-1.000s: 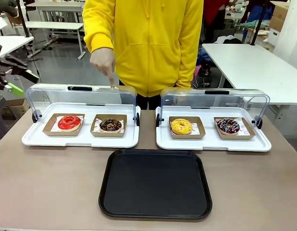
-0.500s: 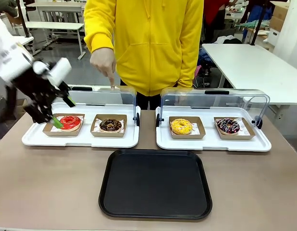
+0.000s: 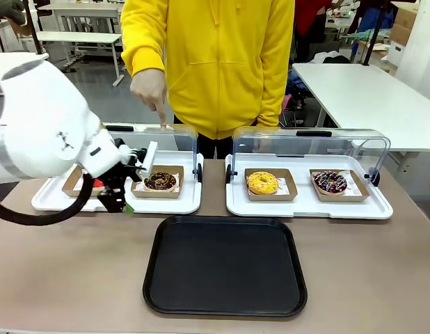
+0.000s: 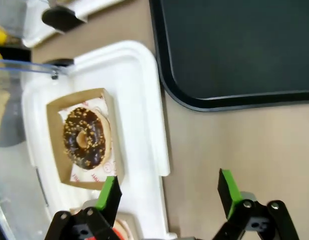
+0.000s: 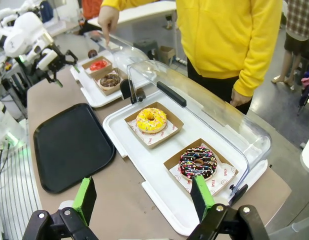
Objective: Move the second donut from the left to the tray.
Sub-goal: Pick up the Paper togo box containing the Donut indicated by the person and place it on the Handle tray.
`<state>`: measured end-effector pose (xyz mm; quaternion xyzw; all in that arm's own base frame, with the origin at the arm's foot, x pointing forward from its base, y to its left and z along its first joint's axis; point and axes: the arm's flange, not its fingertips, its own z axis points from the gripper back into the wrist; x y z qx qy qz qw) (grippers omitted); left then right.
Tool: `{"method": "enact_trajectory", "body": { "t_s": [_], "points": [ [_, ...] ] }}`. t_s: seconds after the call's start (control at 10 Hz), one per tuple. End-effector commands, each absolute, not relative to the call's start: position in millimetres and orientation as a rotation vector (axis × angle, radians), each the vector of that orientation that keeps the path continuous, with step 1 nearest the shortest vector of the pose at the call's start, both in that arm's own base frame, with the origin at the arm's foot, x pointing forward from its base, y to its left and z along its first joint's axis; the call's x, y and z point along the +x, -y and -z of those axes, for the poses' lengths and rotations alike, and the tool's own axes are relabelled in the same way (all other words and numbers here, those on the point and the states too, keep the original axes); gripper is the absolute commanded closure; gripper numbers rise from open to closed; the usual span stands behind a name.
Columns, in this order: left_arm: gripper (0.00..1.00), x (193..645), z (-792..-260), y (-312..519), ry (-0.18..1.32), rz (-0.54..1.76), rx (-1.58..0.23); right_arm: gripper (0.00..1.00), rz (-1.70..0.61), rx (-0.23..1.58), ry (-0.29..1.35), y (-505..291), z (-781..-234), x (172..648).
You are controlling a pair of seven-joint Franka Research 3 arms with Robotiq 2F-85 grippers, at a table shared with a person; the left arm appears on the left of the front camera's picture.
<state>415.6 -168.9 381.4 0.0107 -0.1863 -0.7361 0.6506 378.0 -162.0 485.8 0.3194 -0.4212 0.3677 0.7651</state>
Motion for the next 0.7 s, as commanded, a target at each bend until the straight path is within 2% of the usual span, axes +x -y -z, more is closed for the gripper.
{"method": "enact_trajectory", "body": {
  "t_s": [0.0, 0.1, 0.3, 0.4, 0.5, 0.6],
  "points": [
    [0.00, 444, -391, 170, 0.353, 1.595, 0.019, 0.00, -0.806, 0.699, 0.949, 161, -486, 380],
    [0.00, 416, -381, 169, 0.423, 1.672, 0.024, 0.00, -0.806, 0.699, 0.949, 161, -486, 380],
    [0.00, 416, -381, 169, 0.423, 1.672, 0.024, 0.00, -0.806, 0.699, 0.949, 161, -486, 380],
    [0.00, 430, -377, 174, 0.394, 1.645, 0.028, 0.00, -0.806, 0.699, 0.949, 161, -486, 380],
    [0.00, 430, -386, 165, 0.442, 1.603, 0.119, 0.00, -0.806, 0.699, 0.949, 161, -486, 380],
    [0.00, 453, -389, 162, 0.409, 1.603, 0.148, 0.00, -0.806, 0.699, 0.949, 161, -486, 380]
  ]
}}
